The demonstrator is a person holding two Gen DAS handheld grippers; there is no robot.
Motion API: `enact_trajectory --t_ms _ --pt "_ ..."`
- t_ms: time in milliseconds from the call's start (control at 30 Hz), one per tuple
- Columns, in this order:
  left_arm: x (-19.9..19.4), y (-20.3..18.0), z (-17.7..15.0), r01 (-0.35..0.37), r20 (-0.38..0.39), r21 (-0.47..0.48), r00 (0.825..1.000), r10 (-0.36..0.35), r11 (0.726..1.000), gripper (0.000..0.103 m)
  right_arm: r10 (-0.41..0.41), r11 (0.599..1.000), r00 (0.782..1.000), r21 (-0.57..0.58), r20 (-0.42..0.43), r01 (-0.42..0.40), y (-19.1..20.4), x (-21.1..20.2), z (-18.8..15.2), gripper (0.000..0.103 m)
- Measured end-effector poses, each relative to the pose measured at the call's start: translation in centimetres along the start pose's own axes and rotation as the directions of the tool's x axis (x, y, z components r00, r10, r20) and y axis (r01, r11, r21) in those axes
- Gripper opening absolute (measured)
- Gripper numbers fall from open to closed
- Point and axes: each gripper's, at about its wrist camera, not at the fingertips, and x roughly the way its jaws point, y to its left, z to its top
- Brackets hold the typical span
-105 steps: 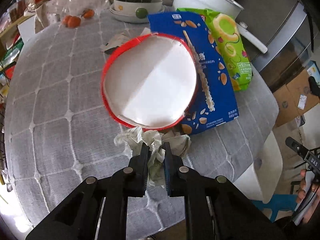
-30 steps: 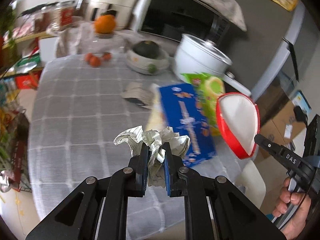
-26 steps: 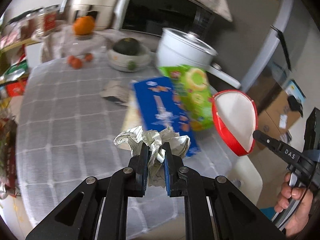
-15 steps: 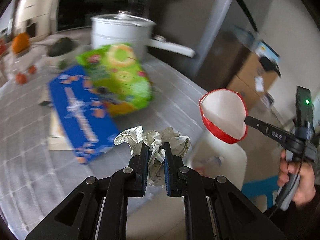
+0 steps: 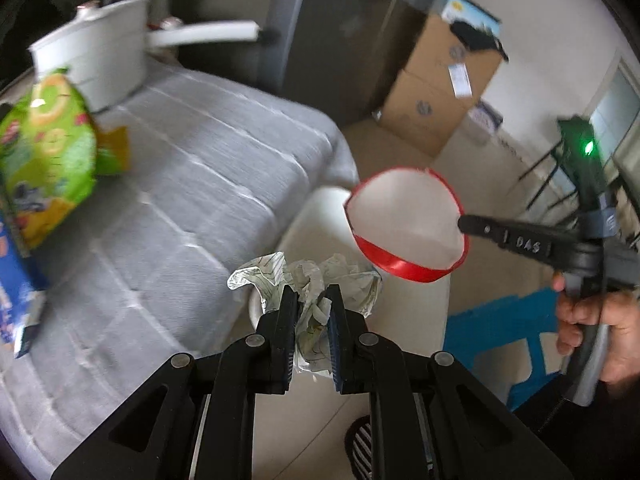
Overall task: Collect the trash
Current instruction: 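Carry the tissue and red-rimmed lid over the white bin with both tools, then open both tools to drop the tissue and lid into the bin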
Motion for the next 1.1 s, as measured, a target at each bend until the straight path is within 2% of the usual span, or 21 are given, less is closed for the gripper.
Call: enact_trajectory --t_ms 233,367,400,433,467,567,767,967,1100 --pt "4.9 -1.5 0.0 0.010 -0.095 0.046 0.996 -0.006 0.999 0.016 -0.031 0.999 0.998 0.013 -0.062 0.032 -1.1 1.1 -0.6 0.001" --pt "6.6 -2.1 0.3 0.009 -0.123 0.064 0.992 -0.001 0.998 0.022 -0.042 0.999 0.996 0.000 -0.076 0.042 -0.8 1.1 -0.7 0.001" --pt "7.0 -2.0 0.4 0.015 -0.131 0.064 0.991 -0.007 0.998 0.024 -0.045 0.999 0.996 -0.001 -0.079 0.045 -0.8 1.1 -0.7 0.001" --pt "7.2 -2.0 0.4 0.015 -0.137 0.059 0.991 -0.007 0.998 0.031 -0.046 0.999 0.996 -0.002 -0.081 0.046 -0.9 1.1 -0.8 0.001" --pt "7.4 -2.0 0.4 0.014 -0.142 0.050 0.990 -0.007 0.999 0.042 -0.048 0.999 0.995 -0.003 -0.083 0.048 -0.9 1.1 -0.8 0.001" --pt "7.3 -1.9 0.8 0.012 -0.138 0.029 0.990 -0.007 1.000 0.066 -0.059 0.998 0.994 0.000 -0.096 0.060 -1.3 1.6 -0.7 0.002" --pt "5.5 -1.0 1.0 -0.005 -0.115 0.010 0.993 0.006 1.000 0.084 -0.053 0.999 0.991 0.000 -0.124 0.054 -1.6 2.3 -0.9 0.002" --pt "3.4 0.8 0.6 -0.011 -0.102 -0.030 0.995 0.008 1.000 0.094 -0.046 0.998 0.984 -0.037 -0.170 0.040 -0.7 3.3 -1.1 0.002" --pt "1.7 1.7 0.1 -0.038 -0.075 -0.026 0.997 0.036 0.999 0.099 -0.039 0.998 0.980 -0.060 -0.193 0.028 0.0 3.9 -1.2 0.004"
